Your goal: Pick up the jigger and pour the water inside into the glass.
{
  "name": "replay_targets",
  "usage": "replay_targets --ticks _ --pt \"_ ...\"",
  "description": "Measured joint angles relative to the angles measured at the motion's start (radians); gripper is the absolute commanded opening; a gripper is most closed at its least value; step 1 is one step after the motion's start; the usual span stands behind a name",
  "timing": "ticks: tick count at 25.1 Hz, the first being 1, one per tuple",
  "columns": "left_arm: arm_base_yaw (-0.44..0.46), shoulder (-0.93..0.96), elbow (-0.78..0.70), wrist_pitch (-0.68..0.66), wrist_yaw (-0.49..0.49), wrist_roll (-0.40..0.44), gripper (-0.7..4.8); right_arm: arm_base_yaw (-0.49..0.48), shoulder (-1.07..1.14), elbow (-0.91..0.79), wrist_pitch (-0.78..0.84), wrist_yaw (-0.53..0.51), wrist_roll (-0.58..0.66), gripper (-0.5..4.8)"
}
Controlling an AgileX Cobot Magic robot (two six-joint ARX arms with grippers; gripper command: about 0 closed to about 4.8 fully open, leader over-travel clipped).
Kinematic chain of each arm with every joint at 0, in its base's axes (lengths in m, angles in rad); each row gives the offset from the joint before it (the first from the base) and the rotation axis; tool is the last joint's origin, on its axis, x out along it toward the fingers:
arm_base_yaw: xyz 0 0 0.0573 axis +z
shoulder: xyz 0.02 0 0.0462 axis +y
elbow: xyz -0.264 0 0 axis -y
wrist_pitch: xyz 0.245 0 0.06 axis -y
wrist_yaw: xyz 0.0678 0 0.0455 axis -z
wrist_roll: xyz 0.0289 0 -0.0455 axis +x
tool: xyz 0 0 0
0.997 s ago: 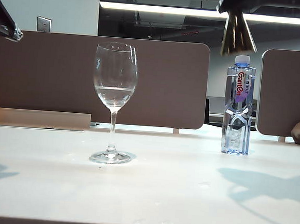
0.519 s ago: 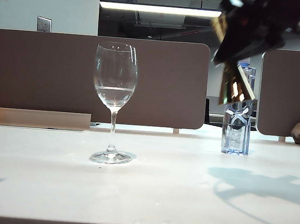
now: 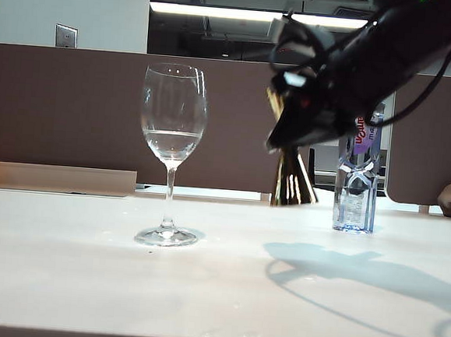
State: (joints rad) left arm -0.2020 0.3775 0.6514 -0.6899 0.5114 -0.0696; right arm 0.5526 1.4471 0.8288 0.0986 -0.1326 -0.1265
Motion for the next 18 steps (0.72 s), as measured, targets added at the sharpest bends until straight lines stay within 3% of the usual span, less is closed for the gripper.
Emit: replay_targets --ticks 13,15,17,18 --pt "0.000 0.000 0.000 -0.005 0.000 -0.014 0.03 0.000 0.145 0.000 0.043 -0.022 0.002 0.14" --pt "0.000 0.000 0.000 -0.005 0.000 -0.014 0.03 0.000 0.151 0.000 0.062 -0.022 0.002 0.50" --pt "0.000 0.000 0.000 -0.005 0.000 -0.014 0.03 -0.001 0.155 0.000 0.066 -0.022 0.002 1.30" --pt "0.000 0.000 0.000 -0.005 0.000 -0.014 0.03 0.000 0.160 0.000 0.069 -0.022 0.002 1.31"
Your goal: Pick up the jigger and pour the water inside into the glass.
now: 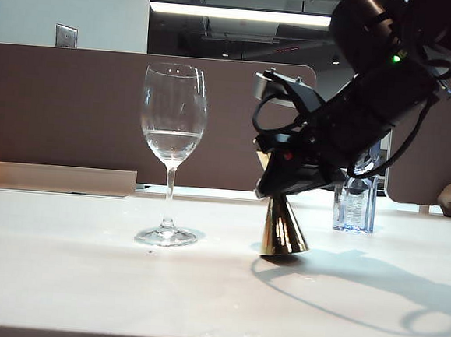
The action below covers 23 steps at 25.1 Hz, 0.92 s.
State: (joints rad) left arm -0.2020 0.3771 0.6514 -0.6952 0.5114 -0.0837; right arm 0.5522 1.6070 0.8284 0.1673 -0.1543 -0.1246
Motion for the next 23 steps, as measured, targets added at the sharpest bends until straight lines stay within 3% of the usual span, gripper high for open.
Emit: replay_targets --ticks 4,6,8,16,23 --pt "0.000 0.000 0.000 0.000 0.000 0.000 0.03 0.000 0.026 -0.002 0.007 0.000 0.000 1.48" --pt "0.000 0.000 0.000 0.000 0.000 0.000 0.03 0.000 0.031 -0.009 0.005 0.000 0.000 2.82" --pt "0.000 0.000 0.000 0.000 0.000 0.000 0.03 0.000 0.031 -0.009 0.003 0.000 0.000 3.15" --pt "0.000 -0.039 0.000 0.000 0.000 0.000 0.03 0.000 -0.025 -0.009 -0.013 0.000 0.000 3.29" --pt "0.000 -0.143 0.000 0.000 -0.043 0.000 0.03 0.000 -0.161 -0.010 -0.141 0.000 0.000 3.29"
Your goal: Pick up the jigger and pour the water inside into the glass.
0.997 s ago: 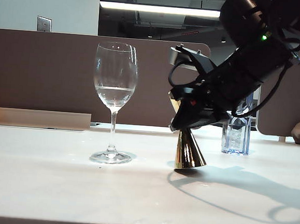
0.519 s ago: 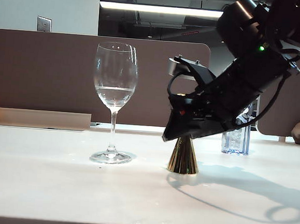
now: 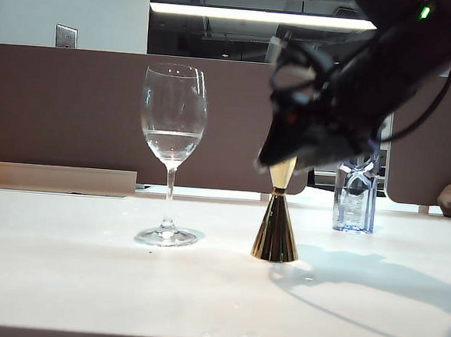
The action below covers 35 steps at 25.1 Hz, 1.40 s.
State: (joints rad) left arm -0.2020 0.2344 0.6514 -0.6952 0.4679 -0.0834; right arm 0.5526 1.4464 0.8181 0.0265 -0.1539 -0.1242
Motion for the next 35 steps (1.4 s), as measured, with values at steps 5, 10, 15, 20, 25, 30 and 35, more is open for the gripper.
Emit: replay_targets --ticks 5,10,15,20,25,30,35 --pt "0.000 -0.088 0.000 -0.006 -0.026 0.000 0.03 0.000 -0.132 0.000 -0.122 0.020 0.003 3.22" --pt "0.000 -0.170 0.000 -0.044 -0.135 0.003 0.03 0.007 -0.370 -0.047 -0.297 0.097 0.078 1.73" --pt "0.000 -0.182 -0.001 -0.046 -0.139 0.016 0.03 0.016 -0.573 -0.120 -0.351 0.194 0.209 0.54" --pt "0.000 -0.182 -0.003 -0.058 -0.136 0.019 0.03 0.046 -0.735 -0.160 -0.439 0.213 0.272 -0.03" --pt "0.000 -0.181 -0.045 -0.059 -0.136 0.019 0.03 0.076 -0.860 -0.206 -0.481 0.290 0.308 -0.03" --pt "0.000 -0.182 -0.087 0.023 -0.136 0.019 0.03 0.075 -0.936 -0.319 -0.484 0.310 0.286 -0.02" --pt "0.000 -0.182 -0.148 0.089 -0.136 0.018 0.03 0.075 -0.964 -0.538 -0.276 0.262 0.280 -0.02"
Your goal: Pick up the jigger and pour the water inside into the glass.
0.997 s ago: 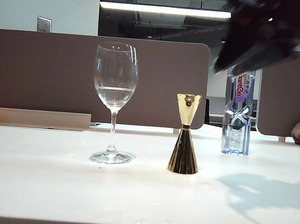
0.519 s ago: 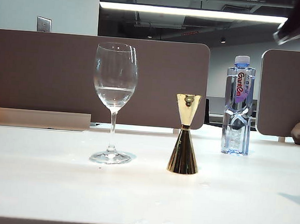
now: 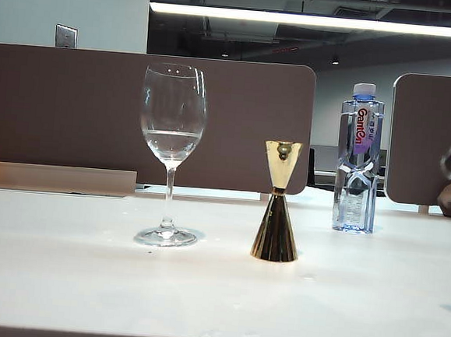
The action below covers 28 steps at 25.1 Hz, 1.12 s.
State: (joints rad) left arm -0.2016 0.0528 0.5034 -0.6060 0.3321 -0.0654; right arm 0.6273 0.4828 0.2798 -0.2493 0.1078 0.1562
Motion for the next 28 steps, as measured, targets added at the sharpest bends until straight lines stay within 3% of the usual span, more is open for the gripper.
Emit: replay_targets --ticks 4,8,12,17,28 --pt "0.000 0.001 -0.039 0.012 0.000 -0.018 0.03 0.000 0.001 -0.064 0.202 -0.007 0.000 -0.01" --pt "0.000 0.000 -0.056 0.086 -0.009 -0.018 0.03 -0.001 0.002 -0.072 0.309 0.087 -0.007 -0.01" --pt "0.000 0.000 -0.124 0.217 -0.073 -0.018 0.03 -0.003 0.030 -0.072 0.362 0.175 -0.008 -0.01" --pt "0.000 0.001 -0.223 0.356 -0.102 -0.018 0.03 -0.003 0.106 -0.074 0.378 0.181 -0.008 -0.01" --pt "0.000 0.001 -0.293 0.366 -0.108 -0.021 0.03 -0.001 0.344 -0.074 0.485 0.181 -0.008 0.22"
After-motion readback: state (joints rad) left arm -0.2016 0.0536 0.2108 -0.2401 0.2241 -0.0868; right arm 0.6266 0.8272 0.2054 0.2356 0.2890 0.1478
